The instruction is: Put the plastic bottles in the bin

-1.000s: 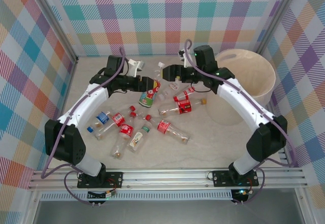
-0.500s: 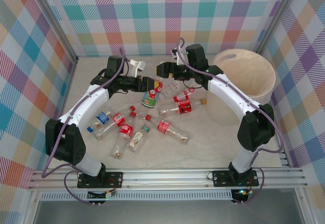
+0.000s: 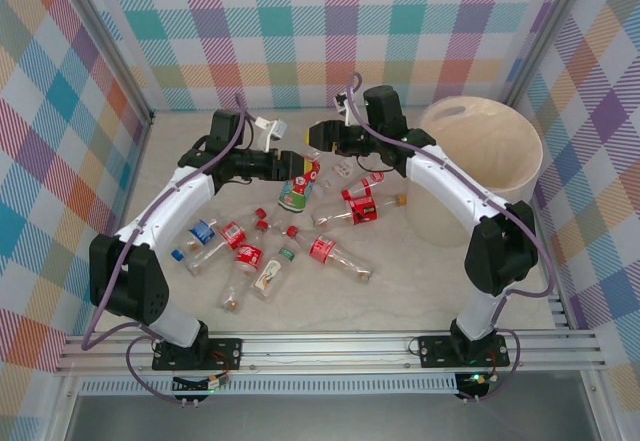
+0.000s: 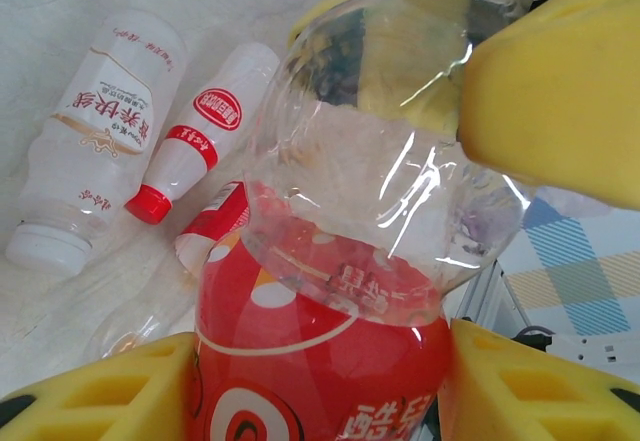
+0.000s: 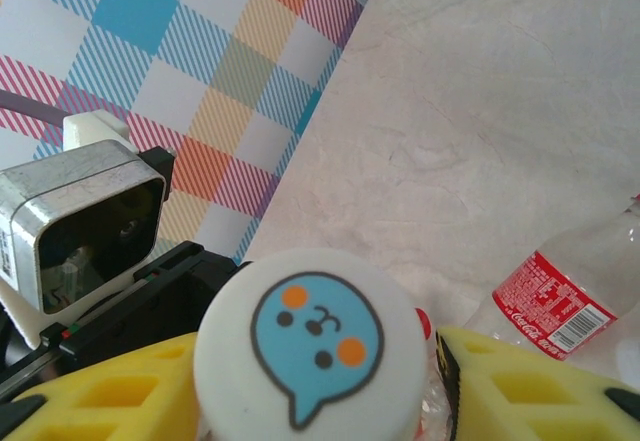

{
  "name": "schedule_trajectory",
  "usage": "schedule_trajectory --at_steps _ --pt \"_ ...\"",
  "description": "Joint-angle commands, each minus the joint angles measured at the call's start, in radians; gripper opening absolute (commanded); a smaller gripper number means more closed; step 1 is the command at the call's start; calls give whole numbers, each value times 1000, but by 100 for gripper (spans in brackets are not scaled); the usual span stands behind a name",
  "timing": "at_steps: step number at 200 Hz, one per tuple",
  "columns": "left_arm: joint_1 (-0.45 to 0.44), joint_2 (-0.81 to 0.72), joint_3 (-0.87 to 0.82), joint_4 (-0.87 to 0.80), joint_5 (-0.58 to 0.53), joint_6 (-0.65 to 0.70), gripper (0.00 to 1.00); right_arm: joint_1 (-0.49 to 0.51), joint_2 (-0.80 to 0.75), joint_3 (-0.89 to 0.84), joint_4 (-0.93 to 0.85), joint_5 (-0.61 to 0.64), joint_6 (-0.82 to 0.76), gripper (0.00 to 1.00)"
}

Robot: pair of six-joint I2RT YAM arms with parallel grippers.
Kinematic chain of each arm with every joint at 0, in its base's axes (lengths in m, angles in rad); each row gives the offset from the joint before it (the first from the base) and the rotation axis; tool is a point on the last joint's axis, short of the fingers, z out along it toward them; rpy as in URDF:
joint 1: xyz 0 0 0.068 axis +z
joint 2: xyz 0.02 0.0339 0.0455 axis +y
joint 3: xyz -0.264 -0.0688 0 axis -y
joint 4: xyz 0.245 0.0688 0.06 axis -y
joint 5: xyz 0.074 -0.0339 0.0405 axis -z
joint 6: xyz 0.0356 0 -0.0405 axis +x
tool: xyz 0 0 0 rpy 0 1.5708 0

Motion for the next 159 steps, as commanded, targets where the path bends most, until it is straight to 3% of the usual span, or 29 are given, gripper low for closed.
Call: schedule_trajectory --at_steps 1,23,47,63,79,114,144,159 --pt "2 -26 -9 47 29 -15 57 6 0 5 18 -9 -2 46" --pt "12 -36 -14 62 13 -35 73 5 -4 34 -26 11 -24 43" --pt "89 -77 0 67 -6 -73 100 4 -17 96 -102 67 -74 43" --pt "145 -142 -8 85 -45 -97 100 -5 -27 176 -194 129 -126 42" --pt "178 -207 -12 48 -155 -82 100 -28 -46 273 -322 186 -177 42" --pt "246 -216 15 -165 -357 -55 100 -97 -116 472 -581 291 -280 41" --pt "248 -207 60 -384 -625 98 100 -224 -211 579 -721 329 -321 38" --pt "247 -222 59 -449 -816 198 100 -286 -263 614 -787 374 -351 36"
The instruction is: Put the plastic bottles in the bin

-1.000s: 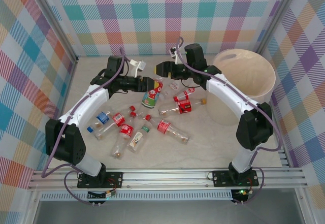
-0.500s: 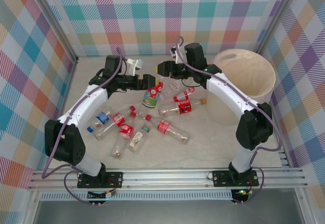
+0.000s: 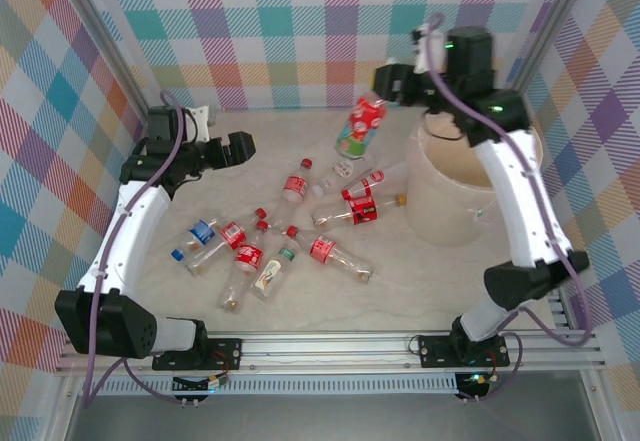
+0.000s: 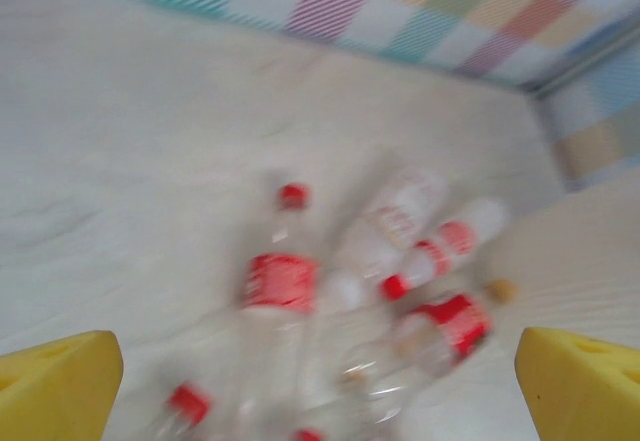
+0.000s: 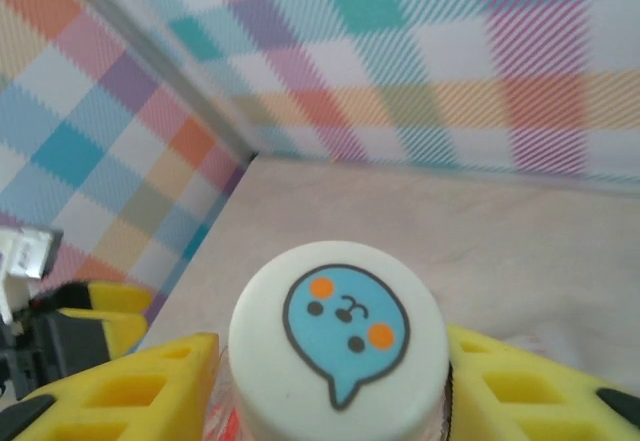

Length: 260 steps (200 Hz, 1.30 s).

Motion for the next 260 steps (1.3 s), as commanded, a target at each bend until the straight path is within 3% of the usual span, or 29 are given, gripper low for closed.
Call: schedule_trajectory --at_steps 1,13,25,50,76,107,171,208,260 --pt "13 -10 24 -213 -344 175 100 -84 -103 76 -183 84 -83 36" --pt "14 -18 2 -223 -471 229 100 -109 -149 86 -226 155 -115 35" --pt "13 -5 -16 -232 -514 263 100 -143 -193 73 -249 218 -142 34" --pt "13 46 -33 -269 -478 319 100 -254 -235 24 -278 277 -175 33" --pt "14 59 -100 -207 -439 369 100 -361 -244 -46 -260 244 -175 32" --pt "20 91 -172 -136 -434 401 100 -420 -240 -108 -221 229 -178 33" --pt "23 180 -189 -177 -554 408 99 -484 -186 -284 -133 261 -199 34" --pt "27 229 -195 -186 -628 415 93 -491 -178 -385 -75 242 -185 35" --pt "41 254 -205 -189 -546 425 89 -490 -149 -526 -19 209 -167 36"
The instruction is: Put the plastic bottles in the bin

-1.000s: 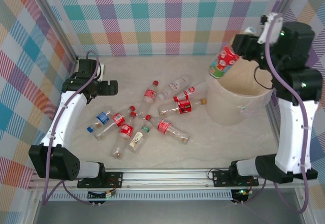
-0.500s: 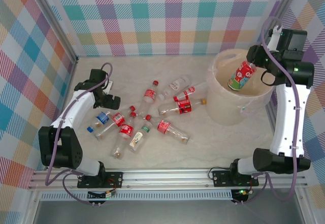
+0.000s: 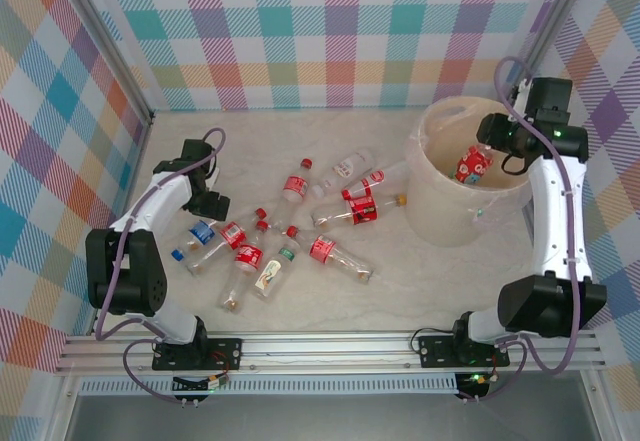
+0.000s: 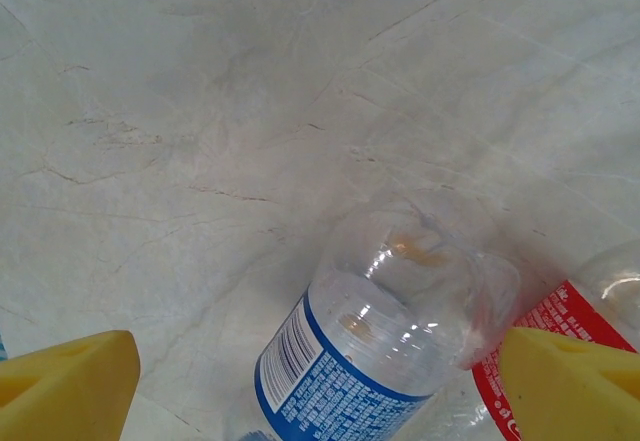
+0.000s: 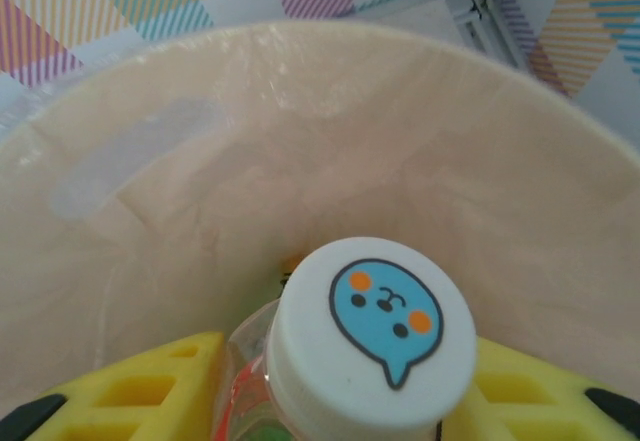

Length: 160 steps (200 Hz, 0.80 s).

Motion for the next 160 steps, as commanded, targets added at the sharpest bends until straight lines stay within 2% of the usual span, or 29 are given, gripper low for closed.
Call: schedule_trajectory --at_steps 1,29,68,118,140,160 --pt "9 12 -21 -29 23 21 89 -6 12 -54 63 -32 12 36" --pt "9 45 -7 -45 28 23 84 -6 9 -135 102 -48 28 37" --pt "9 75 -3 -69 43 23 83 -6 18 -182 118 -62 36 40" --pt "8 113 8 -95 66 25 88 -5 10 -142 93 -58 29 71" --pt "9 133 12 -98 71 25 89 -6 2 -104 64 -64 24 78" --pt "7 159 22 -103 72 25 89 -5 -21 -71 46 -82 23 81"
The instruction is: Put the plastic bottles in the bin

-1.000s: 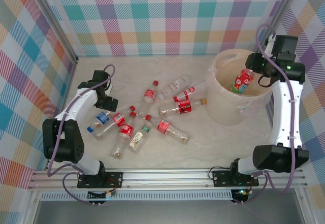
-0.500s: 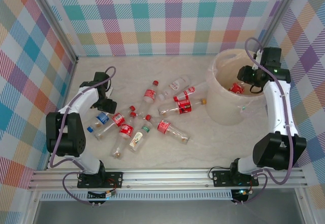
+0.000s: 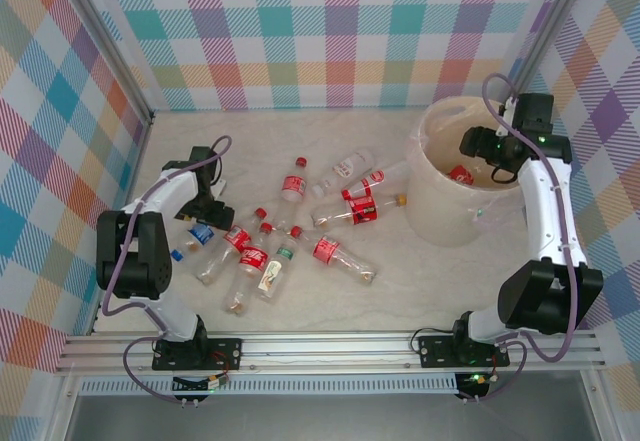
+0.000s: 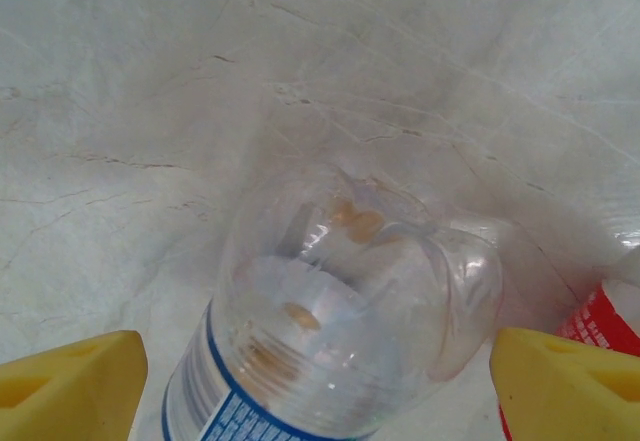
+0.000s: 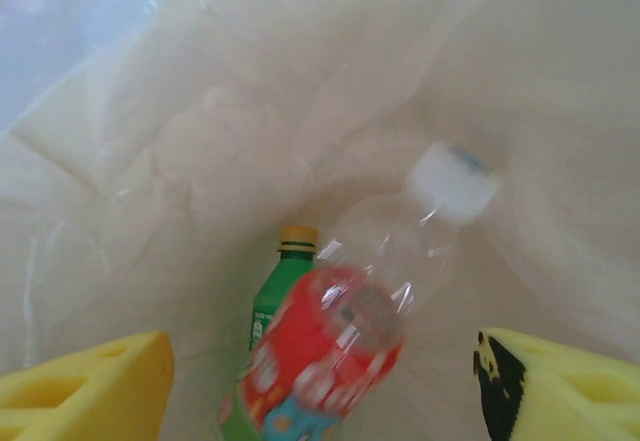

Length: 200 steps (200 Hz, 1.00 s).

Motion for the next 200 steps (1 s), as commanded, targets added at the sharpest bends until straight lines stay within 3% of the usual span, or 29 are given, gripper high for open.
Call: schedule_trajectory --at_steps 1,79,124,159,200 --pt "8 38 22 -49 15 6 89 -6 -36 68 -28 -37 -4 81" --pt "8 70 35 -40 -14 -9 84 -6 -157 152 -72 -165 2 82" --pt "8 37 55 -25 -27 -33 73 -6 -221 149 -76 -316 4 82" --pt "8 8 78 -6 -28 -59 64 2 -294 90 -30 -502 46 82" --pt "9 -15 86 5 -10 -72 57 7 -365 102 -98 -483 -6 82"
